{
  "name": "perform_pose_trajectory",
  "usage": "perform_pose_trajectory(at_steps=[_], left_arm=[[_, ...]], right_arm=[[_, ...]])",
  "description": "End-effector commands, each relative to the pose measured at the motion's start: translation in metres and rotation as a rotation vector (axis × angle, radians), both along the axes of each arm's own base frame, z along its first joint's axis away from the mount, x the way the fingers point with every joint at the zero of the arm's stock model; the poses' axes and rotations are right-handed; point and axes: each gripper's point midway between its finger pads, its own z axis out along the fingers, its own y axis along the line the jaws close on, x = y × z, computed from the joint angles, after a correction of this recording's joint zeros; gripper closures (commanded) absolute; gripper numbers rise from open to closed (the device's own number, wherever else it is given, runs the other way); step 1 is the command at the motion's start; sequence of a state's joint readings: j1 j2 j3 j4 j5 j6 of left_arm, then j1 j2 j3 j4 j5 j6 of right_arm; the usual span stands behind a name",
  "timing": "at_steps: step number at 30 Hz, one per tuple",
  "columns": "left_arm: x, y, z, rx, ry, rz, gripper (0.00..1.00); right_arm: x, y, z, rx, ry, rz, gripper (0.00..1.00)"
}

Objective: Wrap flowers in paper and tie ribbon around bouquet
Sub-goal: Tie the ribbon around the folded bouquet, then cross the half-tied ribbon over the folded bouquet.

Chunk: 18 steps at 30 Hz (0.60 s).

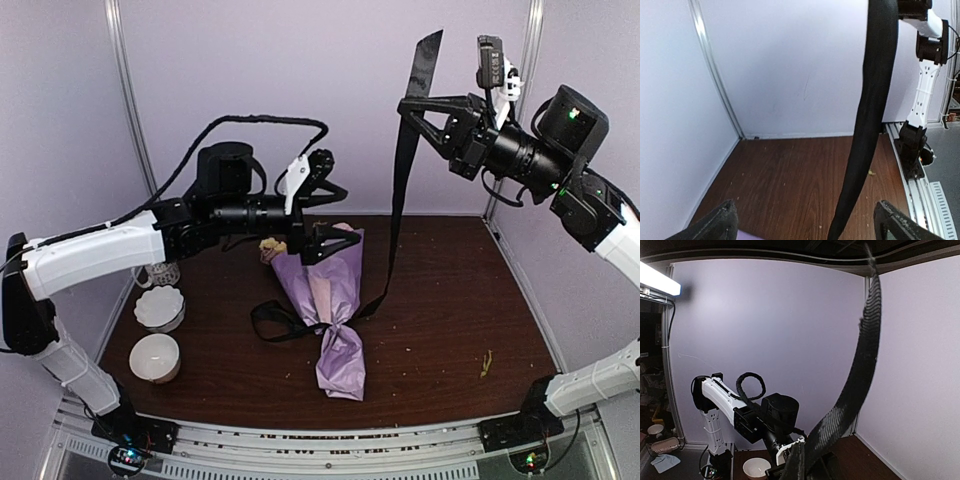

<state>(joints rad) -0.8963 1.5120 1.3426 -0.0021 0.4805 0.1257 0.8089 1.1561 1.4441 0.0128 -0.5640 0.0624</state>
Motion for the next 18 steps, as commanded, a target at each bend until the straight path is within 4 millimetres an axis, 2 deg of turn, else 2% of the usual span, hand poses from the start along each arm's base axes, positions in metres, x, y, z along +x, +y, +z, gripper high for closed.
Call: perform_pose_trajectory(at_steps=[1,3,6,8,11,12,13,14,18], left_arm=[[-0.001,-0.039,0.029,-0.102,-0.062,-0.06,0.02],[-0.001,-0.05,0.034,-0.124,-0.056,-0.09,0.02],[-0.022,-0.062,0.038,-0.137,-0.061,-0.205,0.04],[-0.035,-0.068,0.037,-0.13,-0.085,-0.245,0.08],[-0.038,-0.075,0.033,-0.107,-0.092,-0.244,0.42],[-0.036,-0.075,0.033,-0.103,-0.087,-0.237,0.6],[-0.035,-0.075,0.034,-0.097,-0.086,-0.226,0.85],[-0.033,-0.073,0.036,-0.096,-0.086,-0.211,1.0],[-0.03,-0.063,0.042,-0.097,-0.105,-0.157,1.0]], right_arm=[[-0.016,-0.002,0.027,0.06,-0.033,0.058,1.0],[-0.016,0.0,0.027,0.058,-0.032,0.061,1.0],[-0.015,0.0,0.026,0.053,-0.03,0.052,1.0],[-0.015,0.0,0.024,0.046,-0.031,0.046,1.0],[-0.015,-0.001,0.023,0.039,-0.034,0.043,1.0],[-0.015,-0.002,0.023,0.035,-0.033,0.039,1.0],[-0.015,-0.002,0.022,0.031,-0.033,0.034,1.0],[-0.015,-0.003,0.02,0.024,-0.033,0.029,1.0],[-0.004,-0.009,0.002,-0.029,-0.015,-0.056,1.0]])
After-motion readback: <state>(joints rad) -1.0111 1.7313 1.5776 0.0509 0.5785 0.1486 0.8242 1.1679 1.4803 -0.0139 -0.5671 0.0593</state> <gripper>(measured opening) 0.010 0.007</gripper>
